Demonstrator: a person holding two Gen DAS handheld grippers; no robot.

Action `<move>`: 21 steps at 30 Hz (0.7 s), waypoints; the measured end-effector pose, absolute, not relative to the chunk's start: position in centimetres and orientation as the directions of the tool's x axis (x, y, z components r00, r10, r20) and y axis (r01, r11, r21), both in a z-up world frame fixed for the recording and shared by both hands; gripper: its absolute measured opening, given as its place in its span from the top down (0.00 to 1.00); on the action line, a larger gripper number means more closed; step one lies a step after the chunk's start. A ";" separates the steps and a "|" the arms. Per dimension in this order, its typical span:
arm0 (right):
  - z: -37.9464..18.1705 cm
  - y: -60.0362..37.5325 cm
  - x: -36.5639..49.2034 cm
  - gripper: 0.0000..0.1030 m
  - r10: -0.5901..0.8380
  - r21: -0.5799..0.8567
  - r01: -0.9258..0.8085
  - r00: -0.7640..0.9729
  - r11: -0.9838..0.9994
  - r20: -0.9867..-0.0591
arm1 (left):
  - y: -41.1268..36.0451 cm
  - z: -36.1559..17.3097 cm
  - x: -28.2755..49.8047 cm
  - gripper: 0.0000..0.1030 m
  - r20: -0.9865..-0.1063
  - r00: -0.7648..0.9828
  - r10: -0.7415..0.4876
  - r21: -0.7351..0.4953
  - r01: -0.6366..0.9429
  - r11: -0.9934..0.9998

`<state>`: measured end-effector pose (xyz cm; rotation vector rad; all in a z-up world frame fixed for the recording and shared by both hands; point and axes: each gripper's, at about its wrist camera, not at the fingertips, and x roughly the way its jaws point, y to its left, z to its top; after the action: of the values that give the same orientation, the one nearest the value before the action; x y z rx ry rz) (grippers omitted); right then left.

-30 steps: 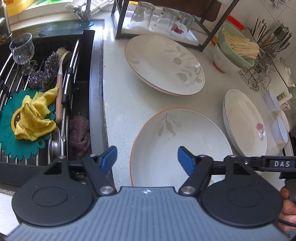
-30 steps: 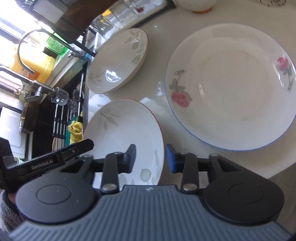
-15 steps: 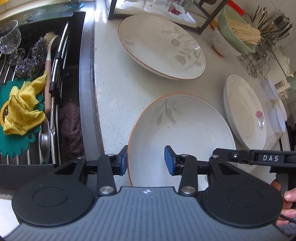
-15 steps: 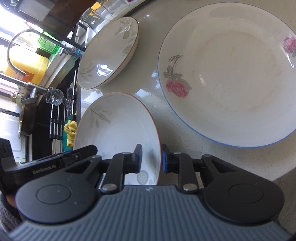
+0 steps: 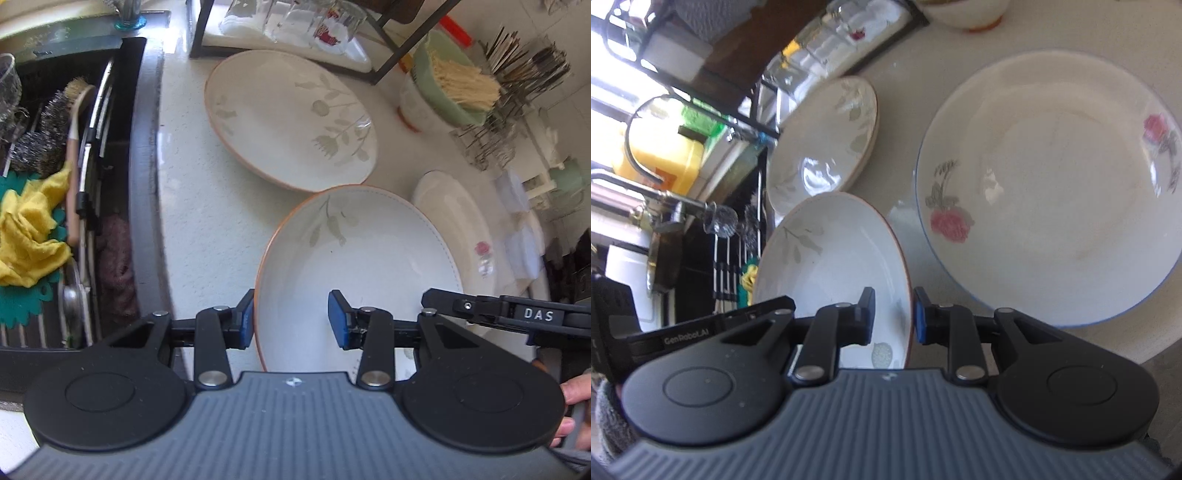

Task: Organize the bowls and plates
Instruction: 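Lift the leaf plate with both grippers and carry it over the rose plate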

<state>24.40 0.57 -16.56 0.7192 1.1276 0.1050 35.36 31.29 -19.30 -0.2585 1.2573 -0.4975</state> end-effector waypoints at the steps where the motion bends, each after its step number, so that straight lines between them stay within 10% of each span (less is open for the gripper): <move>1: -16.0 0.2 24.5 0.76 0.419 0.574 0.267 0.463 0.775 -0.781 | 31.3 -19.0 35.6 0.56 -0.828 0.219 -0.517 -0.479 0.202 0.854; 21: -12.5 -10.0 24.7 0.76 0.377 0.576 0.240 0.554 0.781 -0.742 | 20.1 -14.9 37.2 0.56 -0.782 0.251 -0.571 -0.512 0.263 0.817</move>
<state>24.75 -10.02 -12.48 0.6988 1.0021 0.0895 37.18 20.12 -14.86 -0.3023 1.1898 -0.5792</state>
